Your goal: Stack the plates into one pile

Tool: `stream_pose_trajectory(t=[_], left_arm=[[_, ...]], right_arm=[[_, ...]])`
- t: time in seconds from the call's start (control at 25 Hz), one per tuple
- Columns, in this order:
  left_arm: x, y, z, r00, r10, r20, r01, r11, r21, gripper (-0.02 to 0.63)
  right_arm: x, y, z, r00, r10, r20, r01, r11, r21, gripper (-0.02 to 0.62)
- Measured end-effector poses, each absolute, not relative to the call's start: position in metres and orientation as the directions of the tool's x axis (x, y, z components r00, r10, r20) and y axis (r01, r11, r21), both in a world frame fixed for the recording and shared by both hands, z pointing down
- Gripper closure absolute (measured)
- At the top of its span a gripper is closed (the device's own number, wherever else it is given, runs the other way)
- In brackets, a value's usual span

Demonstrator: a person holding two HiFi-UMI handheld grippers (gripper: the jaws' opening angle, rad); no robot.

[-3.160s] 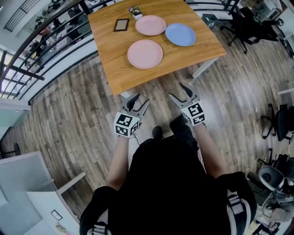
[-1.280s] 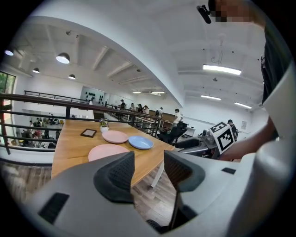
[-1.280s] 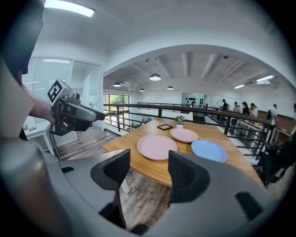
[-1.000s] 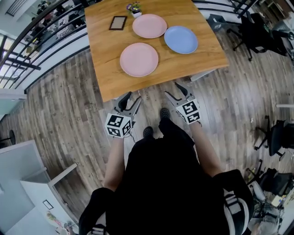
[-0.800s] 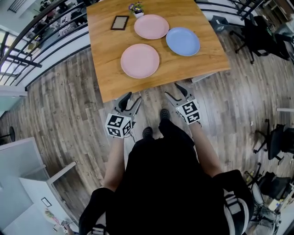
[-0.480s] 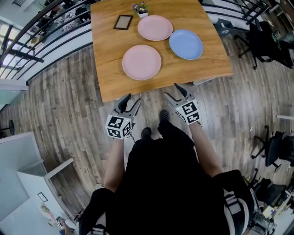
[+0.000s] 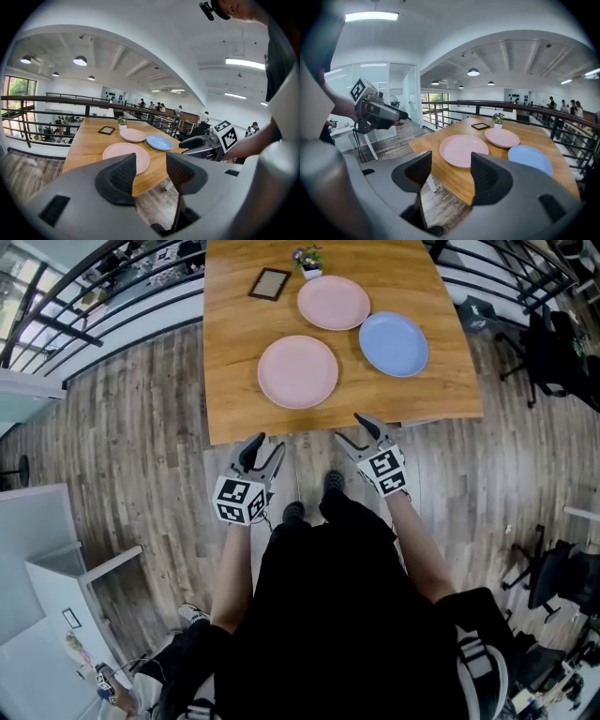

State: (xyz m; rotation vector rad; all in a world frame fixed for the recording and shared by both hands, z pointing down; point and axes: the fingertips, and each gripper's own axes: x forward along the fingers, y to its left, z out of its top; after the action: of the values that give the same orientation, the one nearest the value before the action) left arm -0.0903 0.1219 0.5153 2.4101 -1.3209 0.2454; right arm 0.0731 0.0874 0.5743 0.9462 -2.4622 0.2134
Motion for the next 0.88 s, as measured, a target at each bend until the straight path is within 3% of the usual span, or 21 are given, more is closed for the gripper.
stream_pose_trajectory(t=[0.88], left_arm=[[-0.096,0.109,0.521,0.395,-0.855,0.335,-0.914,-0.328,0.240,0.391]], right_arm=[[0.051,0.055,0.592,-0.737,-0.420,0.531,-0.486,0.874,0.016,0.324]])
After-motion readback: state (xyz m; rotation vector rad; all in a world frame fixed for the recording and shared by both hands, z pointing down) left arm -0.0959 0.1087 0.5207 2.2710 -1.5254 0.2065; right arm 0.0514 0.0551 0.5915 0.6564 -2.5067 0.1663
